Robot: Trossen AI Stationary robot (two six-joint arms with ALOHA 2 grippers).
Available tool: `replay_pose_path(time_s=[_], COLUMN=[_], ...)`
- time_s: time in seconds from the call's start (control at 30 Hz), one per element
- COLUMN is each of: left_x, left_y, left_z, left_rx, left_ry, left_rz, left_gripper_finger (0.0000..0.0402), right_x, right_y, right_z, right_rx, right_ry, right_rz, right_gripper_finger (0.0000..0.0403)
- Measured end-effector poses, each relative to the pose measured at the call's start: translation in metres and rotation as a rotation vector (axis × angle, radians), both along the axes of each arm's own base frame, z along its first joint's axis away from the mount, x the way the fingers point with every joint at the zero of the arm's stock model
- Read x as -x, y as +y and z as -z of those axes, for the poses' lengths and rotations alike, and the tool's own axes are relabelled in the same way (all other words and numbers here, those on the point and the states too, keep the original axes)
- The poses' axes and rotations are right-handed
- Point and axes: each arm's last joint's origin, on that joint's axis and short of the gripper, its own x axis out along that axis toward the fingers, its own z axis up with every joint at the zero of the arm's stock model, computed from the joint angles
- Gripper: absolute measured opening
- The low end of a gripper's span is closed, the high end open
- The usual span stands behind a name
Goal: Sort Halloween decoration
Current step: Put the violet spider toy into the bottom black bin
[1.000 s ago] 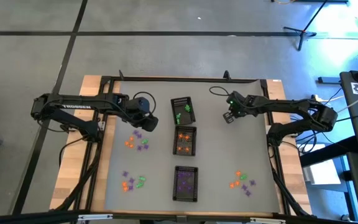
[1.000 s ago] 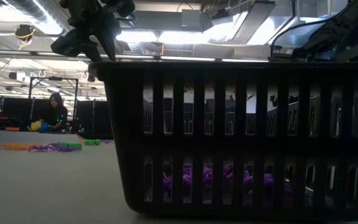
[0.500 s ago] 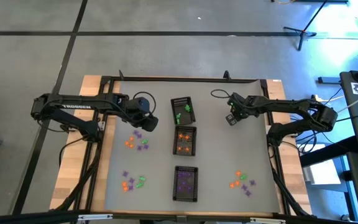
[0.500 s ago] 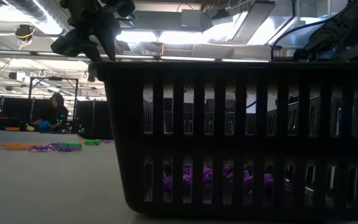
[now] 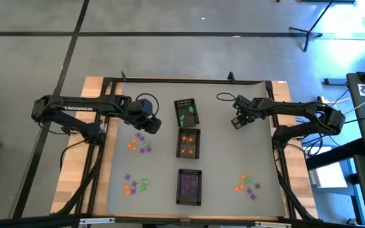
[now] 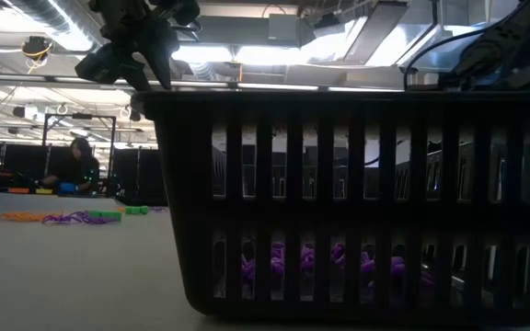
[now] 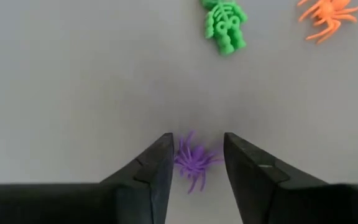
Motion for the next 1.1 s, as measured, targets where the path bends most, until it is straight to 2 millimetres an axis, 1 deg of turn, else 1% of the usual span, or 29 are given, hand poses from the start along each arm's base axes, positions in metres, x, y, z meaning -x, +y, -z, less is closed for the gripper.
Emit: replay_pose_path(time_s=[0.1, 0.17, 0.27, 0.4, 0.43, 0.47, 0.6, 0.7, 0.77, 0.93, 1.03, 1.1], left_x=[0.0, 0.0, 0.0, 0.0, 0.0, 0.0, 0.0, 0.0, 0.0, 0.0, 0.0, 0.0], left_y=[0.0, 0.0, 0.0, 0.0, 0.0, 0.0, 0.0, 0.0, 0.0, 0.0, 0.0, 0.0], left_z=[0.0, 0.0, 0.0, 0.0, 0.0, 0.0, 0.0, 0.0, 0.0, 0.0, 0.0, 0.0], left_rx=[0.0, 0.0, 0.0, 0.0, 0.0, 0.0, 0.0, 0.0, 0.0, 0.0, 0.0, 0.0], left_ry=[0.0, 0.0, 0.0, 0.0, 0.0, 0.0, 0.0, 0.0, 0.0, 0.0, 0.0, 0.0], left_rz=[0.0, 0.0, 0.0, 0.0, 0.0, 0.0, 0.001, 0.0, 0.0, 0.0, 0.0, 0.0], left_gripper_finger=[0.0124, 0.0124, 0.0124, 0.0124, 0.0124, 0.0124, 0.0124, 0.0124, 0.0124, 0.0124, 0.0124, 0.0124], right_x=[0.001, 0.001, 0.001, -0.001, -0.001, -0.001, -0.001, -0.001, -0.004, -0.02, -0.036, -0.048], right_y=[0.001, 0.002, 0.002, 0.001, 0.001, 0.001, 0.001, 0.002, 0.003, 0.013, 0.025, 0.037], right_z=[0.003, 0.004, 0.004, 0.004, 0.004, 0.004, 0.004, 0.001, -0.004, -0.029, -0.047, -0.057], right_rx=[-0.017, -0.023, -0.026, -0.022, -0.021, -0.02, -0.014, -0.001, 0.017, 0.042, 0.046, 0.03], right_ry=[-0.015, -0.021, -0.032, -0.046, -0.05, -0.051, -0.058, -0.075, -0.11, -0.266, -0.428, -0.55], right_rz=[0.003, 0.002, 0.0, -0.012, -0.014, -0.016, -0.017, -0.039, -0.058, -0.153, -0.26, -0.364], right_gripper_finger=[0.0137, 0.0121, 0.0084, 0.002, 0.001, 0.0007, 0.0013, 0.0003, 0.0004, 0.0002, 0.0001, 0.0001])
